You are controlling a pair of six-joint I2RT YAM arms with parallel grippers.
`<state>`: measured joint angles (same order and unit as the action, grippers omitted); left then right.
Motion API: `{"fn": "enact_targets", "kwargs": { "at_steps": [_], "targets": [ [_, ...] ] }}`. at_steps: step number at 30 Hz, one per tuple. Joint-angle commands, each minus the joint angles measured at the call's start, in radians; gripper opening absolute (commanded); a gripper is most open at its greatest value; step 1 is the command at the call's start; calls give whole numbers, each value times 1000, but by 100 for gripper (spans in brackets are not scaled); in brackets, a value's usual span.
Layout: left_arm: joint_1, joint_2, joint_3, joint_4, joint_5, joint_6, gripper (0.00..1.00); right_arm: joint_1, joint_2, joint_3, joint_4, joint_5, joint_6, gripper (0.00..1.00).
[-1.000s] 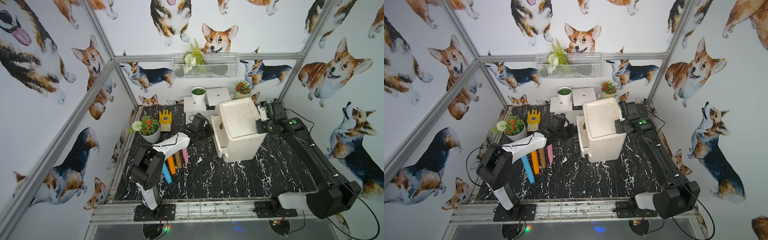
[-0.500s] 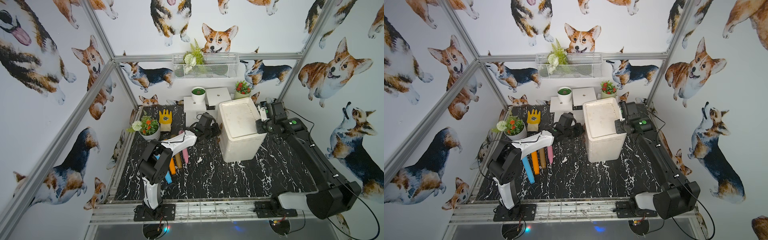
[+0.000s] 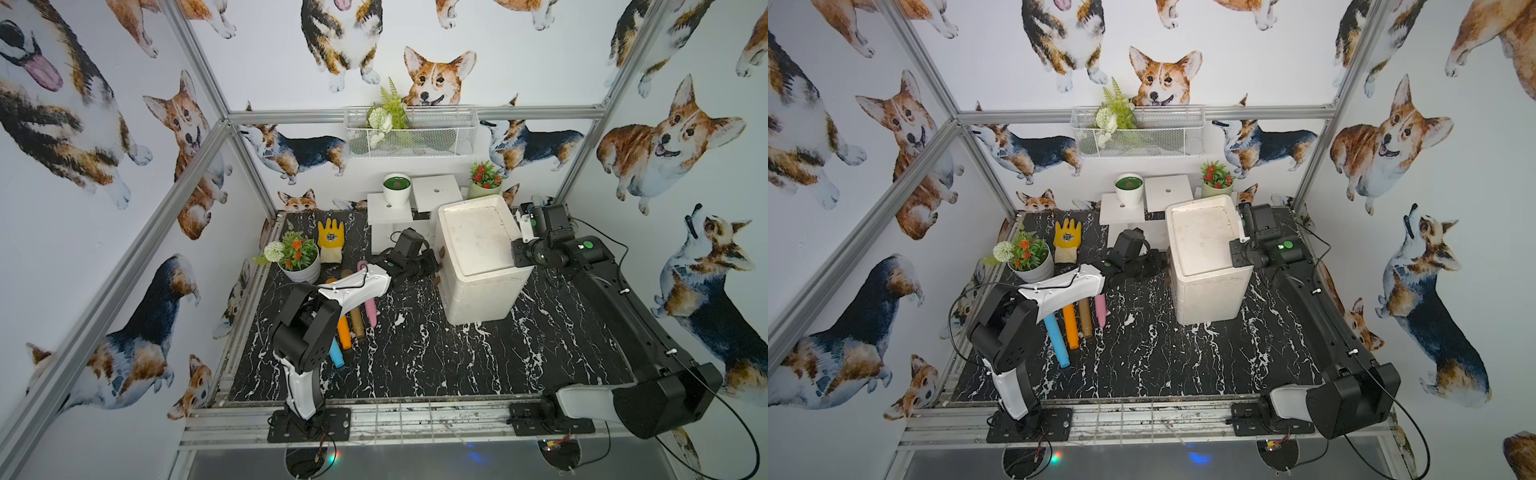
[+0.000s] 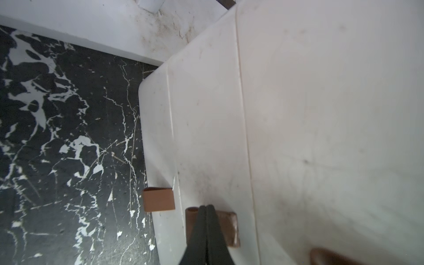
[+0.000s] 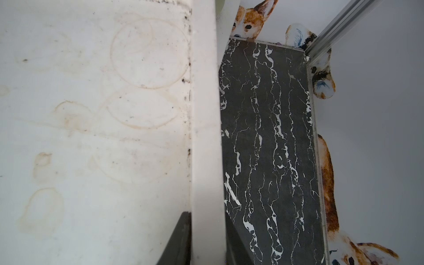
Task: Take the microphone out of the drawer
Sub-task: Close the drawer in the storage box, then open the drawer in the storage box.
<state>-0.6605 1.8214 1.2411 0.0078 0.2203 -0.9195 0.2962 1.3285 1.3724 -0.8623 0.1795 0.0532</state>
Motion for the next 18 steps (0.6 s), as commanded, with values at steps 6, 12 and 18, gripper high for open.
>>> {"fn": "enact_targets", "kwargs": {
  "at_steps": [6,12,18],
  "targets": [
    [39,-31,-171,165,-5,-108,36,10,20,-33,-215,-59,-6,24],
    [48,27,-240,353,28,-226,43,9,19,-35,-215,-58,-6,24],
    [48,102,-261,484,36,-321,45,9,21,-35,-215,-57,-6,25]
  ]
}}
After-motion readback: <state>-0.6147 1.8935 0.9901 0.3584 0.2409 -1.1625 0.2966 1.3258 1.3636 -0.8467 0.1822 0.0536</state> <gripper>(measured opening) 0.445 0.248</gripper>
